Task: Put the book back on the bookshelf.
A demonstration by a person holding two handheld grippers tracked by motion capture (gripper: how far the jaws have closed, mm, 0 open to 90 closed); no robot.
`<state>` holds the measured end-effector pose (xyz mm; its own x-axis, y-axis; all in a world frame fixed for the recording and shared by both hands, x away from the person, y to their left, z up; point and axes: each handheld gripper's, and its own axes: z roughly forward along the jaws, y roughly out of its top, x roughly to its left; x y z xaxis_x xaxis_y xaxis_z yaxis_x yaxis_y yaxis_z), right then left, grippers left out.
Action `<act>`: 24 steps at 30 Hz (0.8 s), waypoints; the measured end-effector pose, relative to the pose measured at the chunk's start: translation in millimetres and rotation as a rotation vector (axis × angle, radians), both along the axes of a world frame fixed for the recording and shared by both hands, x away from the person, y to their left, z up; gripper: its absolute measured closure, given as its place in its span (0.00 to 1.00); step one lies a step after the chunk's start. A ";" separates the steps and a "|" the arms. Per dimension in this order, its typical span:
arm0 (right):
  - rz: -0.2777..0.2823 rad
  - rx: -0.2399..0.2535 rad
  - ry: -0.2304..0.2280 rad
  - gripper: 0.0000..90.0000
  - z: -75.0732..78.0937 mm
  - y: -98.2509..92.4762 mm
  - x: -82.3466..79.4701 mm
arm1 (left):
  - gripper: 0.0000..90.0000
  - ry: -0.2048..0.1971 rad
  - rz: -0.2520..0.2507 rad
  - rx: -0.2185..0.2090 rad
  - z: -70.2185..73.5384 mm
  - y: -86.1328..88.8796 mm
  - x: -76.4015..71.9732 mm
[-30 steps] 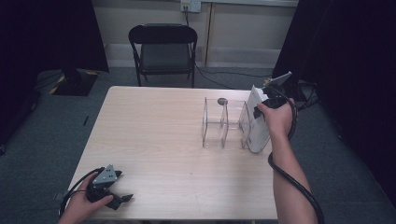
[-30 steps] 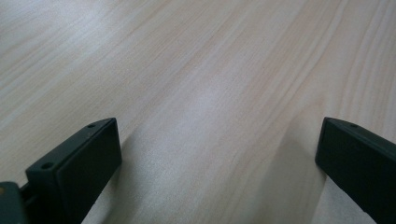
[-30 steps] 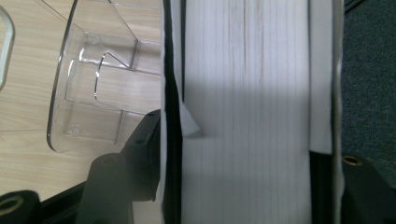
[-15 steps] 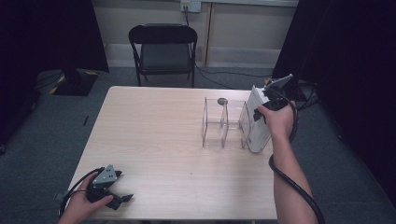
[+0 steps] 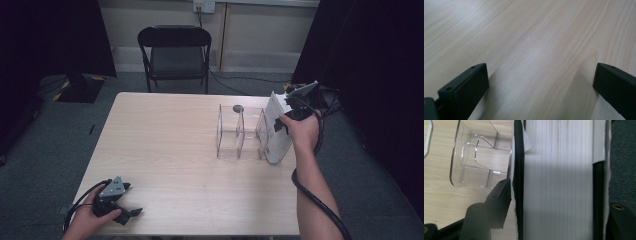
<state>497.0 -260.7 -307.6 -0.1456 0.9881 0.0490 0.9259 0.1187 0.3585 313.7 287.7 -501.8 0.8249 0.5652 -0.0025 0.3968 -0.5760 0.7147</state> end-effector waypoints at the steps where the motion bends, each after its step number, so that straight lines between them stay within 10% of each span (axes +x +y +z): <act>1: -0.001 0.000 -0.001 0.40 0.0 -0.3 -0.7 | 0.00 0.000 0.000 0.000 0.0 0.0 0.0; 24: 0.020 0.018 0.004 0.39 -4.4 -5.8 -12.9 | 0.00 -0.001 0.000 0.000 0.0 0.0 0.0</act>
<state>484.1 -266.4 -312.0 -0.1655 0.9839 0.0676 0.9248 0.1311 0.3572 313.7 287.7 -501.7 0.8249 0.5653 -0.0019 0.3963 -0.5759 0.7150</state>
